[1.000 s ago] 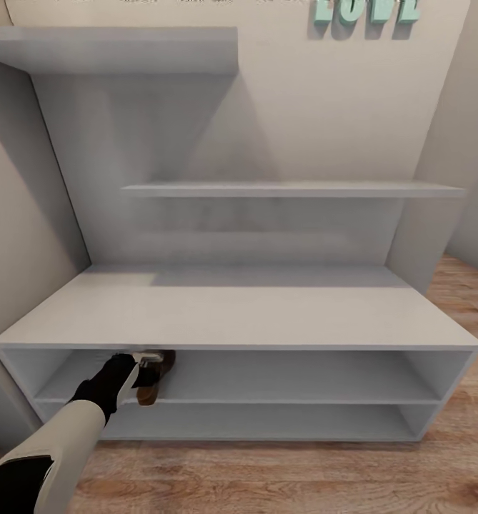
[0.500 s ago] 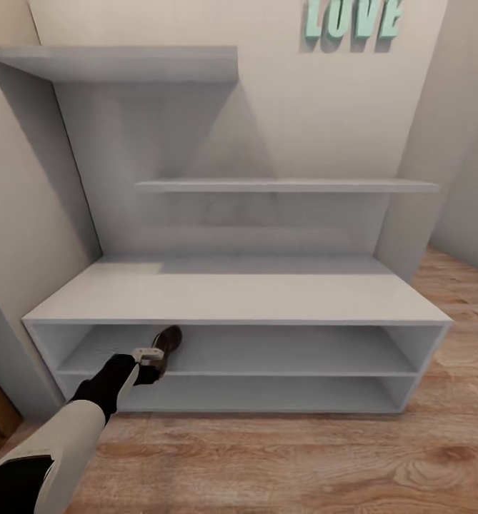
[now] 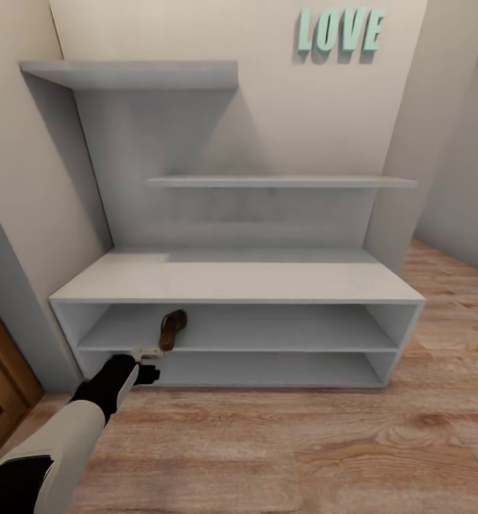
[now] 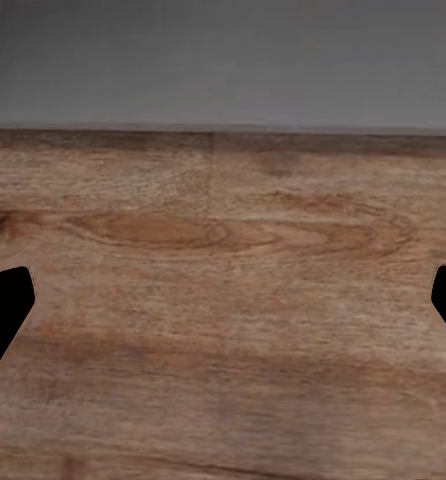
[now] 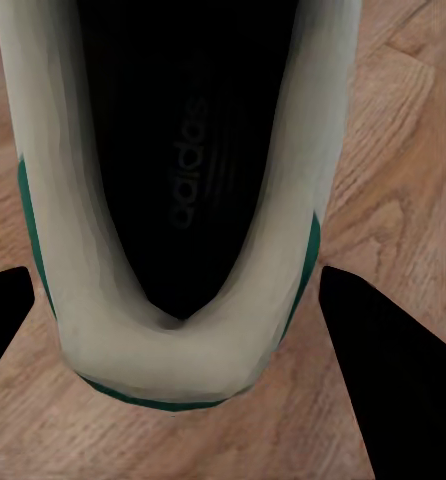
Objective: Pick up the two gym shoes and the two sandals from the corridor floor and place them onto the hallstand (shoe rack) in the corridor, making sure they are on the rack and not on the floor. Arrange them so the two gym shoes are next to each other and the two sandals are next to each other.
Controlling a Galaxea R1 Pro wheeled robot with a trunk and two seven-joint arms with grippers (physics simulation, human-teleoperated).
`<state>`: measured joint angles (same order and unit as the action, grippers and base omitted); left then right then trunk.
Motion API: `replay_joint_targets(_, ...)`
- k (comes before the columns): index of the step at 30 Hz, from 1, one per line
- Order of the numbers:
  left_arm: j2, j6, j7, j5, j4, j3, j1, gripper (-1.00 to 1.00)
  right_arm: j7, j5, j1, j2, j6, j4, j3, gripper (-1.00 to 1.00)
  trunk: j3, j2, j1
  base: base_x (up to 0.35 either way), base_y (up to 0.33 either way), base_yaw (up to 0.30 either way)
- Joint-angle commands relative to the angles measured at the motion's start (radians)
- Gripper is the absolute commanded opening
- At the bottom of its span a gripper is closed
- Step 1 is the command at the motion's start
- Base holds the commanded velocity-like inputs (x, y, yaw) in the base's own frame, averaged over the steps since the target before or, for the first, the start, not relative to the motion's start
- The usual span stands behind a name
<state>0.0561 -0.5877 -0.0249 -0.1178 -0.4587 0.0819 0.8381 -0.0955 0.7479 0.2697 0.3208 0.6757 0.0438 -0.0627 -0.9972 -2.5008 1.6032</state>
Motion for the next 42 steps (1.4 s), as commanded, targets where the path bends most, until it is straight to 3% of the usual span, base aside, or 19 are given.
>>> replay_joint_targets(1,0.001,-0.002,0.003,-0.011,0.000,0.006,0.000,1.00,-0.006,-0.010,0.000,0.000,0.001,0.001,-0.006,-1.00,-0.001,0.000,-0.001,-0.278,0.000,0.000)
replay_joint_targets(6,0.004,0.032,0.003,-0.012,0.007,0.006,-0.001,1.00,-0.006,-0.010,0.000,0.000,0.001,0.000,-0.006,-1.00,-0.001,0.000,-0.001,-0.124,0.000,0.000)
replay_joint_targets(11,0.007,0.109,0.002,-0.011,0.012,0.006,-0.025,1.00,-0.005,-0.010,0.000,0.000,0.001,-0.001,-0.006,-1.00,-0.001,0.000,-0.001,-0.022,0.000,0.000)
replay_joint_targets(28,0.027,0.598,0.000,0.010,0.014,0.022,-0.359,1.00,-0.003,-0.010,0.000,0.000,0.002,-0.001,-0.006,-1.00,-0.001,0.000,-0.001,-0.001,0.000,0.000)
replay_joint_targets(29,0.028,0.681,0.002,0.021,0.015,0.022,-0.416,1.00,-0.002,-0.010,0.000,0.000,0.001,-0.001,-0.005,-1.00,-0.001,0.000,-0.001,0.000,0.000,0.000)
replay_joint_targets(31,0.027,0.723,0.003,0.028,0.015,0.022,-0.441,1.00,-0.002,-0.010,0.000,0.000,0.001,-0.001,-0.005,-1.00,-0.001,0.000,-0.001,0.000,0.000,0.000)
replay_joint_targets(34,0.027,0.836,0.004,0.062,0.015,0.022,-0.517,1.00,-0.002,-0.010,0.000,0.000,0.001,-0.001,-0.005,-1.00,-0.001,0.000,-0.001,0.000,0.000,0.000)
replay_joint_targets(42,0.044,0.925,0.006,0.146,0.004,0.023,-0.613,1.00,-0.001,-0.010,0.000,0.000,0.002,-0.001,-0.005,-1.00,-0.001,0.000,-0.001,0.000,0.000,0.000)
